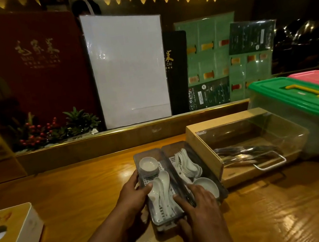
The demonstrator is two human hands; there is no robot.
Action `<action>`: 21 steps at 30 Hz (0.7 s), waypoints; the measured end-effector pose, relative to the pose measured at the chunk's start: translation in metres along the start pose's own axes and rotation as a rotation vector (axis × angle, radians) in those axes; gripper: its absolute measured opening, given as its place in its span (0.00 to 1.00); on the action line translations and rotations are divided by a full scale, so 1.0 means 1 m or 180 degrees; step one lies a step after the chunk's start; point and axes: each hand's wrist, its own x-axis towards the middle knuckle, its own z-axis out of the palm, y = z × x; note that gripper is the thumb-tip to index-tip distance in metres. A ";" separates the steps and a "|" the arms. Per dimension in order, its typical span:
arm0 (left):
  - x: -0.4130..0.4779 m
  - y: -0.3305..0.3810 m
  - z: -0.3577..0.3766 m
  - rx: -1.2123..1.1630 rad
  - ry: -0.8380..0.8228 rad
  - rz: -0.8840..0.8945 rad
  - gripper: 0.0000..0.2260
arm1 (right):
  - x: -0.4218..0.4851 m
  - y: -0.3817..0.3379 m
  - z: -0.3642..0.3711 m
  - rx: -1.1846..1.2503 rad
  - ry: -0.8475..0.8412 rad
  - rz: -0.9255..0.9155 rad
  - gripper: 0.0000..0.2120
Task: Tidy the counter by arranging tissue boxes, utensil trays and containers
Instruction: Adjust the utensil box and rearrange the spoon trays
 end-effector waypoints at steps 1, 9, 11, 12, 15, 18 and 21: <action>0.000 -0.001 0.001 0.0011 0.0018 0.0003 0.33 | 0.001 0.002 0.002 -0.0062 -0.0025 0.0037 0.35; 0.002 -0.002 0.005 0.0095 0.0053 -0.0009 0.33 | 0.002 0.008 0.010 -0.0291 0.0258 -0.0054 0.40; 0.003 -0.001 0.004 0.0064 0.0025 -0.0023 0.31 | 0.002 0.010 0.012 -0.0215 0.0264 -0.0006 0.40; 0.003 -0.001 0.005 0.0060 0.0001 -0.0026 0.29 | 0.001 0.009 0.010 -0.0146 0.0231 0.0019 0.39; 0.003 0.000 0.005 0.0036 -0.0046 -0.0065 0.27 | -0.002 0.008 0.004 0.0049 0.0204 -0.0118 0.34; -0.005 0.006 0.001 0.0103 0.0092 -0.0039 0.27 | -0.002 0.006 0.001 0.0420 0.0153 -0.0249 0.34; -0.023 0.013 -0.014 0.0408 0.0462 0.0039 0.32 | -0.005 -0.010 0.001 0.0767 0.0322 -0.0643 0.29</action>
